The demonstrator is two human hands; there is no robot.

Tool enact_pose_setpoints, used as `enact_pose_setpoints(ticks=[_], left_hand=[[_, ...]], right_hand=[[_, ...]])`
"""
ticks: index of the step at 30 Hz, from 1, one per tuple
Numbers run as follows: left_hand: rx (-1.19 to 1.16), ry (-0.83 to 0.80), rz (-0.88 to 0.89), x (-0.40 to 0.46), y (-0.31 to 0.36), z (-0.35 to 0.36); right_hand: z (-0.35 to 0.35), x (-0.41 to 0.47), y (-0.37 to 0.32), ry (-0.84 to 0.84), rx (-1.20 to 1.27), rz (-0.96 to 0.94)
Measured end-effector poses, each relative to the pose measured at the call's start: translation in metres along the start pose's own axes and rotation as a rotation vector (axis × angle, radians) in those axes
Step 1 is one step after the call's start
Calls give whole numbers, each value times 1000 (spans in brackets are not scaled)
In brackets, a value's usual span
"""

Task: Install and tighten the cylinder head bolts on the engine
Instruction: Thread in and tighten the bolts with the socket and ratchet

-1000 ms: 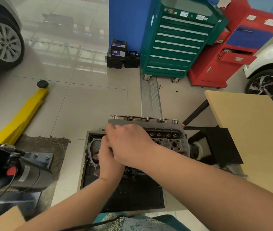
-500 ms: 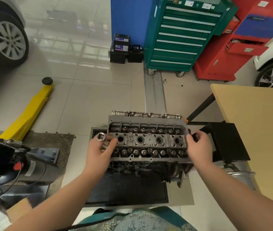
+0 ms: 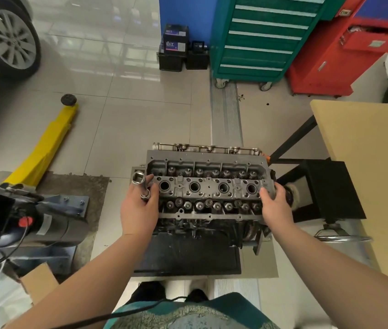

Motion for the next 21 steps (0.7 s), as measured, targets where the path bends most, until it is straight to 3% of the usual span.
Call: enact_pose_setpoints(ticks=[7, 21], left_hand=[[133, -76, 54, -4, -19, 5], [154, -142, 130, 0, -24, 4]], right_hand=[[-6, -9, -7, 2, -69, 30], [-9, -23, -26, 18, -46, 157]])
Point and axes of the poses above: each hand's wrist, its own x-axis towards the middle knuckle, its own z-axis out of the palm, y = z × x, the point moved 4 cm from there along x, towards the middle knuckle, and after that the axes turned 13 degrees about z, right-handed, at the moved point
